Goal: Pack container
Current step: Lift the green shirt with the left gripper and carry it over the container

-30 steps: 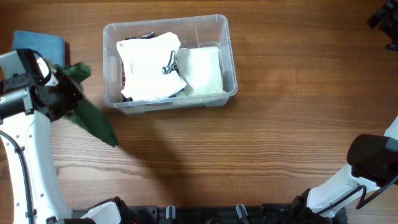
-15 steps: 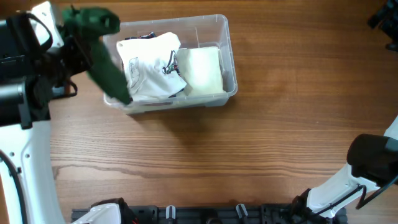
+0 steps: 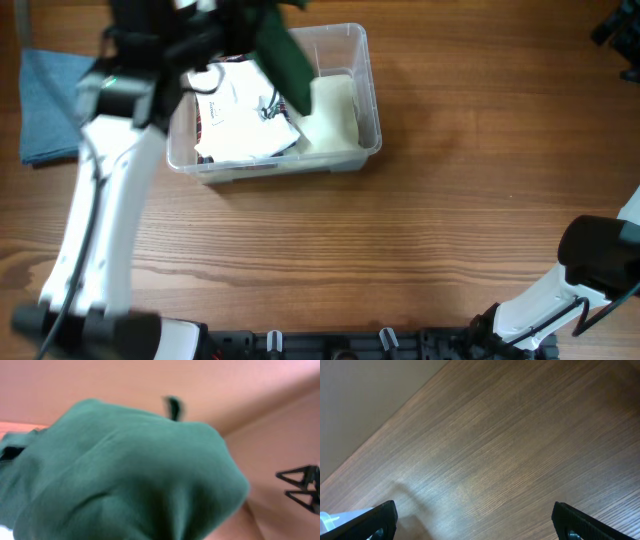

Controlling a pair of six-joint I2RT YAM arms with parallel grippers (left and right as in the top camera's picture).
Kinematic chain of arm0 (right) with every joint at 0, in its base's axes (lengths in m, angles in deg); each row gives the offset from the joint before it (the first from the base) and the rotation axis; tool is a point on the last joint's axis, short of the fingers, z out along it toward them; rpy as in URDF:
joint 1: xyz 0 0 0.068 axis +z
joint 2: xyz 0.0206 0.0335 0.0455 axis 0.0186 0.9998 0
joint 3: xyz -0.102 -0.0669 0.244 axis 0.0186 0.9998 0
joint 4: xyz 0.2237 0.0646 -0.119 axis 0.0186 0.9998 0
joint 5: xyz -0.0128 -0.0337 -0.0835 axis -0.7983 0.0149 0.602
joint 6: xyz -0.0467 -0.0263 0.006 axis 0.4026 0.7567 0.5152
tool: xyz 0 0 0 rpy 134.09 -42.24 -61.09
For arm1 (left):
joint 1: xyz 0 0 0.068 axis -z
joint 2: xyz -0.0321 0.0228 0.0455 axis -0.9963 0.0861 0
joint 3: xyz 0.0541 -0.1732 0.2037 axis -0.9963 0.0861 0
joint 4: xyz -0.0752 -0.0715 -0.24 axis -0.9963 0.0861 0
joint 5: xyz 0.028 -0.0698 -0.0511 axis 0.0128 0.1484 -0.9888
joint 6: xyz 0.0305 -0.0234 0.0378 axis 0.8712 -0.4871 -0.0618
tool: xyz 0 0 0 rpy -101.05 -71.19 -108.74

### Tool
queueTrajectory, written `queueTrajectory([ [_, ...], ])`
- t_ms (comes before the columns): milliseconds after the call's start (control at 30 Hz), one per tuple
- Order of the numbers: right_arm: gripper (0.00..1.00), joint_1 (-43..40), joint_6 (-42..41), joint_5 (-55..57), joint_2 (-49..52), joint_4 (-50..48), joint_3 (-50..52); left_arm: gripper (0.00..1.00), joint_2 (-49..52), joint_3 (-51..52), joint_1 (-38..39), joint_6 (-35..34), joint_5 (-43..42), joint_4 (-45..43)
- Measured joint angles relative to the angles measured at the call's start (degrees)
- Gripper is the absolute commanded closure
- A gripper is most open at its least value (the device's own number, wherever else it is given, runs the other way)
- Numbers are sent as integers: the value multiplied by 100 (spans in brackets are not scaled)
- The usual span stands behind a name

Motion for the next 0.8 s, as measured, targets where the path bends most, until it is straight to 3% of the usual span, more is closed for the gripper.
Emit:
queueTrajectory([
  [367, 0, 0, 0, 0, 0, 0, 2, 96, 1373, 0, 149, -245, -1659, -354],
  [600, 0, 0, 0, 0, 0, 0, 2, 96, 1499, 0, 374, -431, -2387, -767],
  [800, 0, 0, 0, 0, 2, -2, 2, 96, 1499, -2, 501, -575, -2874, -400],
])
